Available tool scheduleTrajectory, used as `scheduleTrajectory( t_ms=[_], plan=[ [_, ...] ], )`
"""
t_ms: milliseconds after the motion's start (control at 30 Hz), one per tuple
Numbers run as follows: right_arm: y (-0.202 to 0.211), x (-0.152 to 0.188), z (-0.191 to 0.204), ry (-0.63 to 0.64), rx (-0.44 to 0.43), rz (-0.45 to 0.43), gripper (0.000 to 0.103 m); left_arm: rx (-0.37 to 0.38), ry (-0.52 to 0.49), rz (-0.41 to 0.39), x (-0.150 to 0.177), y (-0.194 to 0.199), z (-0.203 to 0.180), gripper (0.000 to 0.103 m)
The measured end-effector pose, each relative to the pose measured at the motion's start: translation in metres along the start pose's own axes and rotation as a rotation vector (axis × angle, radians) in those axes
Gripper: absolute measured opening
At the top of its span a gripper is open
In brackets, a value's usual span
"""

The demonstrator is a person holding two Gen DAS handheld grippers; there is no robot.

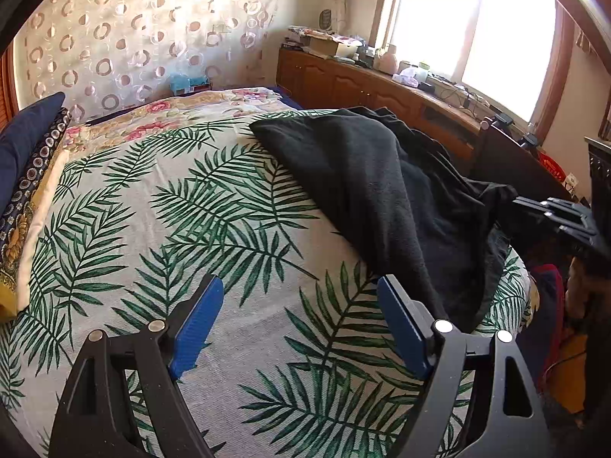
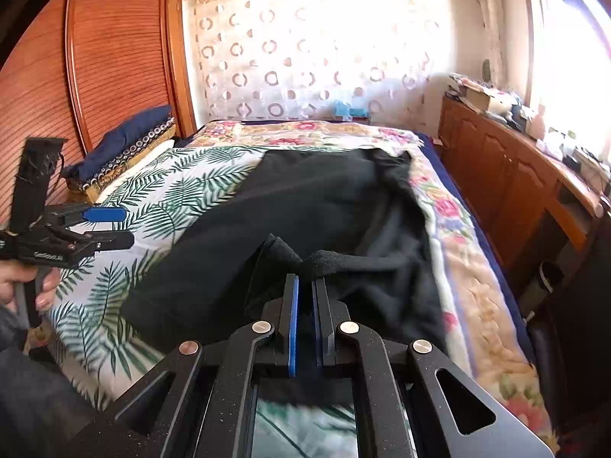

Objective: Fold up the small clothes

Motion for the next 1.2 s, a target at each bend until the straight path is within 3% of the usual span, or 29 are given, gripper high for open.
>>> scheduleTrajectory(
  t_ms=[300,467,667,833,1067,1200],
  plan=[
    [0.022,0.007,-0.054,-0.033,0.141,0.082,0.006,0.021,-0.039,0.002,-0.011,-0.004,-0.015,0.083],
    [0.028,-0.002,-0.053,-0.068,0.158,0.041,0.032,0.055,-0.064,-0.001,-0.022,-0.01,-0.027,0.083],
    [0.01,0.012,-0.047,-0.082,0.132,0.039,0.043,0.107,-0.117,0.017,-0.03,-0.025,-0.049,0.083],
    [-0.014,0.023,-0.051,-0.088,0.112,0.083,0.043,0.134,-0.143,0.043,-0.026,-0.033,-0.063,0.065],
    [-0.022,0.023,-0.059,-0.126,0.112,0.127,0.052,0.162,-0.123,0.093,-0.017,-0.043,-0.069,0.058],
    [-0.023,0.019,-0.062,-0.163,0.094,0.137,0.057,0.192,-0.106,0.126,-0.011,-0.048,-0.073,0.047]
  ],
)
Point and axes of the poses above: each gripper's, at about its wrist camera, not at the fingertips, and y roughly against the way its jaws point, z to its left, x to its underside, the point moved 2 cm from there along -y, roughly the way its jaws point, and after that the axes turned 13 degrees about -y, right-handed, at the moved point
